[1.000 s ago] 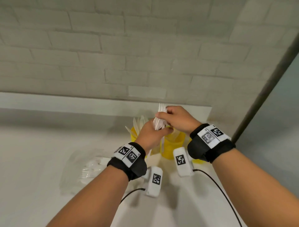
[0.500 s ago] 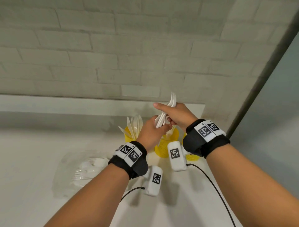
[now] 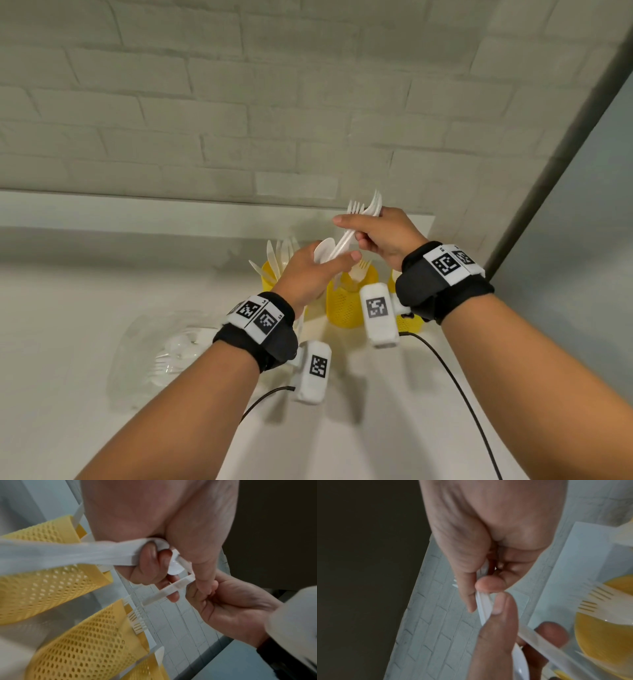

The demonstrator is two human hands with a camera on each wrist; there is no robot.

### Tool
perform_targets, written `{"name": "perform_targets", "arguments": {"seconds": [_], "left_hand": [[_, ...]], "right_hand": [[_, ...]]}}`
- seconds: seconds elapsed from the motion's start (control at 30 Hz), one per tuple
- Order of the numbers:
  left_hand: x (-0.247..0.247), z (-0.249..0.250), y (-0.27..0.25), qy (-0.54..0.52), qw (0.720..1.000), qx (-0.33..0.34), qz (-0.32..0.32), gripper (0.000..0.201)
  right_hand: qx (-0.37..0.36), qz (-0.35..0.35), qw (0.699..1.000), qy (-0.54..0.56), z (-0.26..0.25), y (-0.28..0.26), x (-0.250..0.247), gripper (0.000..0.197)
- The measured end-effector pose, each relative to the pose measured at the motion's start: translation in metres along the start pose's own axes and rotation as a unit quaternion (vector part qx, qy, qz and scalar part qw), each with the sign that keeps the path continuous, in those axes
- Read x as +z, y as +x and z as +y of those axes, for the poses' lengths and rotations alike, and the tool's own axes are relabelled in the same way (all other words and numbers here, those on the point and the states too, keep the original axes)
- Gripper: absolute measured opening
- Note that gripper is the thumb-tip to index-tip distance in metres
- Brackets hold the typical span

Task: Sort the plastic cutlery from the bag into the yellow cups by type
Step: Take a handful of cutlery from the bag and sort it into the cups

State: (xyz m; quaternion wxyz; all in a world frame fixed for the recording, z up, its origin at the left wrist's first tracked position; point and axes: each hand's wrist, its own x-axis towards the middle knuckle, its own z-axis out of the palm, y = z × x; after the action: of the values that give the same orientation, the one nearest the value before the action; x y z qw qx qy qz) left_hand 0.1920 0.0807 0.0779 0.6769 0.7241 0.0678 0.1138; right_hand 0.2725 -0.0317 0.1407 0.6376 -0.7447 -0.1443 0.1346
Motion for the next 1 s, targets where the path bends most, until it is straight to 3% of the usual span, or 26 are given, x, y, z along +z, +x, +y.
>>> {"name": "perform_targets", "arguments": {"seconds": [0.13,0.27,0.47,0.57,0.73,0.9,1.0], "left_hand": [[-0.008,0.002,0.002,-0.013,0.997,-0.027,0.065,0.033],[-0.017,0.007,0.004,-0.057,0.993,-0.032,0.099,0.033],[-0.015,0.014,0.003,-0.072,0.993,-0.022,0.092,0.034],[-0.014,0.015,0.002,-0.083,0.993,-0.031,0.084,0.035],[-0.013,0.022,0.001,-0.132,0.987,-0.051,0.079,0.039],[-0.013,0.025,0.001,-0.13,0.987,-0.06,0.074,0.042],[-0.014,0.025,0.001,-0.129,0.987,-0.062,0.075,0.041]], "right_hand": [[-0.043,0.087,0.994,0.041,-0.014,0.011,-0.009,0.019],[-0.063,0.14,0.988,-0.031,-0.006,0.027,-0.019,0.025],[0.05,0.066,0.968,-0.239,0.053,0.032,-0.01,0.035],[0.091,0.048,0.957,-0.27,0.059,0.027,-0.006,0.042],[0.071,0.093,0.947,-0.298,0.047,0.022,-0.005,0.041],[0.121,0.014,0.931,-0.343,0.04,0.012,-0.003,0.042],[0.114,0.011,0.926,-0.361,0.034,0.009,-0.005,0.066]]}}
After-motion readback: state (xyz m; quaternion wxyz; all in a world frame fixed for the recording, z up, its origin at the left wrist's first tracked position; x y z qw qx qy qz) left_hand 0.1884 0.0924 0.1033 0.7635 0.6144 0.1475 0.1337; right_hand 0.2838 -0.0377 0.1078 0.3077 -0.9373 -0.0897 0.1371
